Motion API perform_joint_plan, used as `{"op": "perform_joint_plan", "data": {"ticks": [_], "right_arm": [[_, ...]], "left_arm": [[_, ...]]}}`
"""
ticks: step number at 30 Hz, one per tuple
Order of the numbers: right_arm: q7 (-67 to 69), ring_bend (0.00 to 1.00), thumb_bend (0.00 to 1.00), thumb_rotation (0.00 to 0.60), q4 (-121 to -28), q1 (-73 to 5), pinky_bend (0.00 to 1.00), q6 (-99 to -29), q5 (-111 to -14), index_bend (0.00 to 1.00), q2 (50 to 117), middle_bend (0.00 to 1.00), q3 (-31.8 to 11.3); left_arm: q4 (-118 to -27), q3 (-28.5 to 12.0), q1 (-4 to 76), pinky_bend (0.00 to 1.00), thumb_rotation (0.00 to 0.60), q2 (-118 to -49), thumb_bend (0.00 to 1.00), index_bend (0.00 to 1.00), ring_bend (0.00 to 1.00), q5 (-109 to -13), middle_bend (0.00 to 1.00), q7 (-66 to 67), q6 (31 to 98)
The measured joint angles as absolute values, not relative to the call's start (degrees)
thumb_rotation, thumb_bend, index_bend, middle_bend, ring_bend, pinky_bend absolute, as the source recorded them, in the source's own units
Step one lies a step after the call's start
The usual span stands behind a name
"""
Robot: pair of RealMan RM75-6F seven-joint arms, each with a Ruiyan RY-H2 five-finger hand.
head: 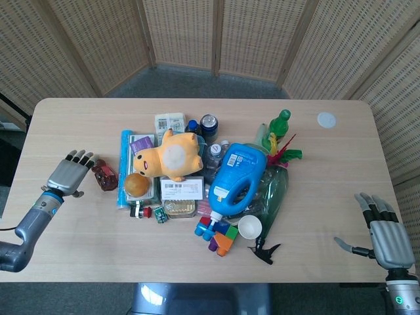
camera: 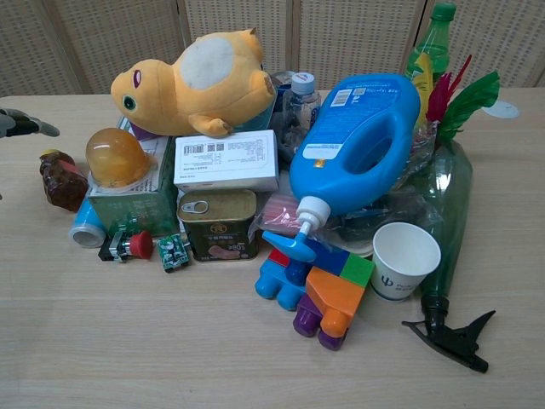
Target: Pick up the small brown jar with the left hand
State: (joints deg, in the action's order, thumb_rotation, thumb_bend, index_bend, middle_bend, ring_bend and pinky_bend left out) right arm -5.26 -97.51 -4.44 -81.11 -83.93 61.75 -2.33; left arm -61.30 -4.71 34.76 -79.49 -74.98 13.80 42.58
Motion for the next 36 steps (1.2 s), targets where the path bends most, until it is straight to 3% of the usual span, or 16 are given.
{"op": "perform_joint_plan", "data": {"ticks": [16,36], "right_arm": [[-2.6,0.00,0.00,0.279,-97.1,-4.6,0.00,-80.5,-83.2,0.00,61.3,0.00,-2.6],[-1.3,0.00,0.00,0.277,-97.2,-4.9,0.00,-79.7,-83.3,0.00,61.1,0.00,-2.4]], "left_arm": [[-55.7,-3.5,35.6,0.00,0.600,-86.2,0.00,0.00,0.00,-69.0,0.00,22.7,41.6],[-47.7,-5.3,37.8,0.00,0.600,-95.9,0.00,0.02,0.00,-64.8,0.00,26.3,42.0]]}}
